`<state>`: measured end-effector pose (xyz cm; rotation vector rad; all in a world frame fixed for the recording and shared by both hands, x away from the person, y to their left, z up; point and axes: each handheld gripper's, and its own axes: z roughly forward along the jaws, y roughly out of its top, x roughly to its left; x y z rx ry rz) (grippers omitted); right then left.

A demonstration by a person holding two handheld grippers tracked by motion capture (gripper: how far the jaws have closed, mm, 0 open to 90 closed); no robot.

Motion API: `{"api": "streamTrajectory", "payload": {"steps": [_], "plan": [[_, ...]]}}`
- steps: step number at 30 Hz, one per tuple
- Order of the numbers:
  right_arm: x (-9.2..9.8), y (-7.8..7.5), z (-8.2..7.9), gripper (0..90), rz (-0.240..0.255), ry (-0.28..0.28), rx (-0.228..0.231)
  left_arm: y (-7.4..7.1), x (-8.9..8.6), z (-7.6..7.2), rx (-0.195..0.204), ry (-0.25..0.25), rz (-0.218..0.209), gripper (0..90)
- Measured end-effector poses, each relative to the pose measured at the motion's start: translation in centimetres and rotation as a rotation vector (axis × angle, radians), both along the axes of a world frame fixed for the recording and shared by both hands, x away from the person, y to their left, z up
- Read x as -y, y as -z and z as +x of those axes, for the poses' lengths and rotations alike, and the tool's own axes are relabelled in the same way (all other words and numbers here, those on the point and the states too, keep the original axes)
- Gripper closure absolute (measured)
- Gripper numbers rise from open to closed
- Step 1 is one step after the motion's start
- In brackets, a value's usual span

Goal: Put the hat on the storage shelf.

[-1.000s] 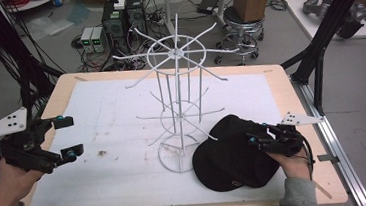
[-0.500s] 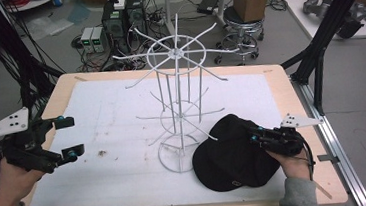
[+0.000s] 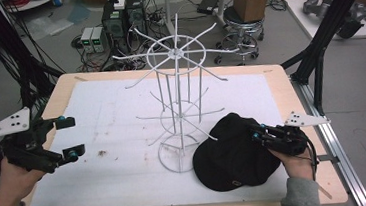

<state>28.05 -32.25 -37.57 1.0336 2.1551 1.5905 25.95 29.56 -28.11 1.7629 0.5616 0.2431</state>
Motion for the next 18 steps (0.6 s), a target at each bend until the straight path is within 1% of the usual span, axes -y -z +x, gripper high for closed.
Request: {"api": "streamTrajectory", "payload": {"steps": [1,3,4,5,9,10,11,15,17,18], "plan": [[-0.2,-0.5,-0.2,72.7,-0.007,0.007,0.008,0.0,0.0,0.0,0.001,0.001,0.001,3.0],[-0.3,-0.7,-0.3,72.8,-0.011,0.01,0.016,0.0,-0.2,-0.1,0.0,-0.005,0.0,3.1],[-0.2,-1.2,-0.6,73.2,-0.009,0.011,0.04,-0.1,-0.3,-0.2,0.002,-0.007,-0.005,3.0],[-0.2,-1.4,-0.8,73.2,-0.003,0.013,0.037,-0.1,-0.6,-0.2,0.002,-0.01,-0.009,3.0],[0.1,-2.3,-1.3,73.4,0.014,0.018,0.062,-0.1,-0.8,-0.1,-0.001,-0.013,-0.01,3.0],[0.1,-2.3,-1.3,73.4,0.014,0.018,0.062,-0.1,-0.8,-0.1,-0.001,-0.013,-0.01,3.0],[0.2,-2.8,-1.5,73.4,0.021,0.018,0.066,0.0,-0.8,0.0,-0.004,-0.015,-0.012,3.1],[0.4,-4.0,-1.6,73.6,0.023,0.035,0.066,0.0,-0.9,0.1,-0.007,-0.019,-0.012,3.0],[0.4,-4.6,-1.7,73.6,0.019,0.034,0.063,0.0,-1.0,0.1,-0.006,-0.021,-0.018,3.0],[0.5,-5.0,-1.7,73.6,0.012,0.036,0.069,0.0,-1.1,0.0,-0.006,-0.023,-0.018,3.1]]}}
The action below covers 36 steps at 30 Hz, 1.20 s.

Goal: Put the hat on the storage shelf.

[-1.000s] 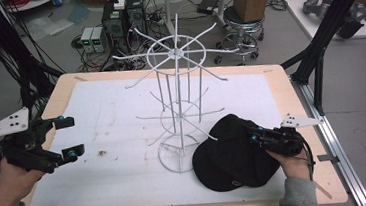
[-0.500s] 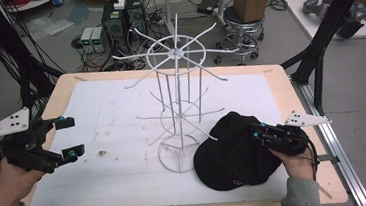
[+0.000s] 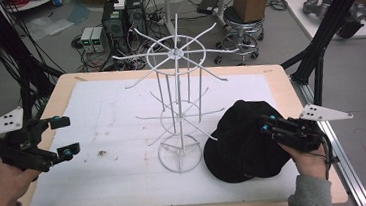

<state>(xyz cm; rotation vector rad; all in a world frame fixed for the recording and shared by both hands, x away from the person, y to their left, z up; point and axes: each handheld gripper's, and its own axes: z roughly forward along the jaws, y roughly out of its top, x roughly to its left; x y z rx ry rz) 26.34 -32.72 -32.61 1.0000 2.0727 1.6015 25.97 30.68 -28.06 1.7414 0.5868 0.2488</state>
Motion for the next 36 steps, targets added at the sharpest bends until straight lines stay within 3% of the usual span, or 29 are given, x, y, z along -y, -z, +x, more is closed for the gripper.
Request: {"api": "streamTrajectory", "payload": {"steps": [4,6,7,9,15,23,29,32,35,36], "plan": [[0.1,-1.5,-0.1,73.6,-0.009,-0.014,0.007,-0.1,-0.2,-0.1,0.004,-0.004,-0.005,3.0],[0.1,-3.3,-0.2,73.5,-0.014,-0.063,0.02,-0.2,-0.3,-0.1,0.005,-0.005,-0.007,3.1],[0.1,-3.3,-0.2,73.5,-0.014,-0.063,0.02,-0.2,-0.4,-0.2,0.004,-0.006,-0.01,3.1],[0.1,-4.8,-0.3,73.5,-0.035,-0.076,0.025,-0.2,-0.4,-0.2,0.007,-0.007,-0.01,3.0],[0.3,-7.7,-0.6,73.5,-0.07,-0.062,0.035,-0.3,-0.6,-0.2,0.008,-0.005,-0.016,3.1],[1.5,-10.0,-1.3,73.5,-0.048,-0.046,0.053,-0.4,-0.7,-0.4,0.01,-0.001,-0.024,3.0],[1.7,-12.1,-2.0,73.4,-0.073,-0.044,0.073,-0.2,-0.6,-0.3,0.005,-0.003,-0.024,3.0],[1.7,-14.1,-2.7,73.4,-0.096,-0.041,0.102,-0.2,-0.6,-0.3,0.002,-0.004,-0.021,3.1],[1.7,-15.1,-2.9,73.3,-0.105,-0.04,0.116,-0.1,-0.7,-0.3,-0.001,-0.005,-0.017,3.0],[1.7,-16.1,-3.1,73.4,-0.115,-0.037,0.123,-0.1,-0.8,-0.4,0.0,-0.008,-0.018,3.1]]}}
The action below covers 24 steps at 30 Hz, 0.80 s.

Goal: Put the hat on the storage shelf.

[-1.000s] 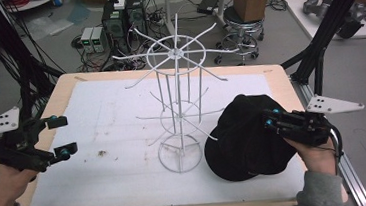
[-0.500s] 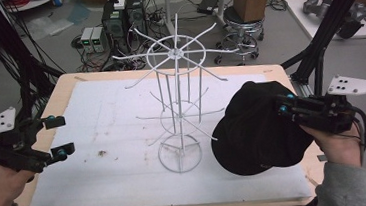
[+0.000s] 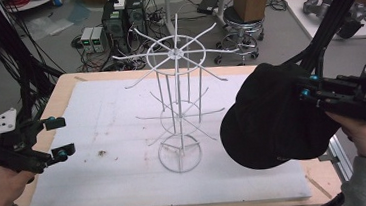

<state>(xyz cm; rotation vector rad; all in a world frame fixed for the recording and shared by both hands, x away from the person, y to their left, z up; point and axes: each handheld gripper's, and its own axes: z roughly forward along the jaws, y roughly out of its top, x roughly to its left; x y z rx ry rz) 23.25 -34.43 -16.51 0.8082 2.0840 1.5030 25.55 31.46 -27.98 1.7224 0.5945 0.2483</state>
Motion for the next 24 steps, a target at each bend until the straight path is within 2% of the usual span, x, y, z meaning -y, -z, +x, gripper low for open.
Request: {"api": "streamTrajectory", "payload": {"steps": [1,2,5,7,8,10,11,15,16,24], "plan": [[0.0,0.0,0.0,73.4,0.0,0.0,0.0,0.0,0.0,0.0,0.0,0.0,0.0,3.1],[0.0,-0.8,-0.1,73.3,-0.01,-0.004,0.01,0.0,-0.1,-0.1,0.0,-0.001,-0.001,3.1],[0.0,-1.9,-0.4,73.3,-0.013,0.0,0.006,0.0,-0.2,-0.2,0.0,-0.004,-0.002,3.0],[0.0,-2.3,-0.4,73.3,-0.015,-0.002,0.019,0.0,-0.4,-0.3,0.002,-0.007,0.0,3.1],[0.1,-3.0,-0.6,73.3,0.001,-0.013,0.025,0.0,-0.5,-0.4,0.0,-0.01,0.001,3.0],[0.1,-3.3,-0.6,73.3,0.005,-0.015,0.022,0.0,-0.7,-0.4,0.0,-0.018,-0.001,3.1],[0.2,-4.2,-0.7,73.3,0.006,-0.017,0.021,0.0,-0.9,-0.4,-0.003,-0.023,-0.006,3.0],[0.1,-5.3,-0.9,73.3,-0.005,-0.023,0.033,0.1,-1.4,-0.5,-0.005,-0.036,-0.01,3.1],[-0.1,-6.1,-1.0,73.2,-0.013,-0.032,0.041,0.1,-1.5,-0.5,-0.006,-0.039,-0.009,3.0],[-0.4,-7.7,-1.3,73.2,-0.022,-0.044,0.044,0.1,-1.9,-0.8,-0.007,-0.05,-0.014,3.0]]}}
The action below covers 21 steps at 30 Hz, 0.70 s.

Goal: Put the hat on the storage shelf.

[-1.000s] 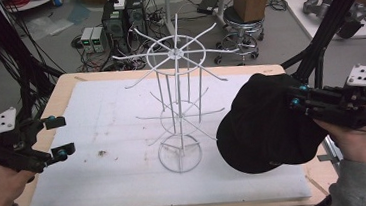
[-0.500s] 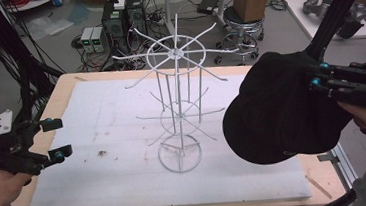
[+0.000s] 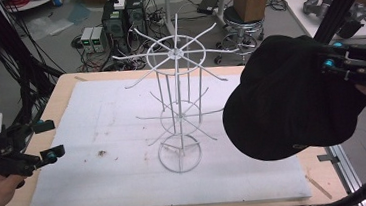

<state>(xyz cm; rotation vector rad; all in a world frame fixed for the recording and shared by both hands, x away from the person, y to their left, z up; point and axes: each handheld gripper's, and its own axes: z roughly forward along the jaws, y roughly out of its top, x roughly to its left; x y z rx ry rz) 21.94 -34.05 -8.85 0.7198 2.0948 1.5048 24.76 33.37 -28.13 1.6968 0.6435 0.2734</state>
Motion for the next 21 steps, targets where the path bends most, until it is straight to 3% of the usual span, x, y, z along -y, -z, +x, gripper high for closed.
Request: {"api": "streamTrajectory", "payload": {"steps": [6,12,21], "plan": [[0.5,-1.3,-0.4,73.2,0.023,-0.011,0.026,0.1,-0.3,0.0,-0.005,-0.005,0.0,3.0],[0.3,-2.8,-0.8,73.1,-0.002,-0.015,0.031,0.2,-0.3,0.0,-0.009,-0.006,-0.001,3.1],[0.3,-4.7,-1.7,73.1,0.005,-0.023,0.054,0.1,-0.6,-0.1,-0.01,-0.005,-0.012,3.1]]}}
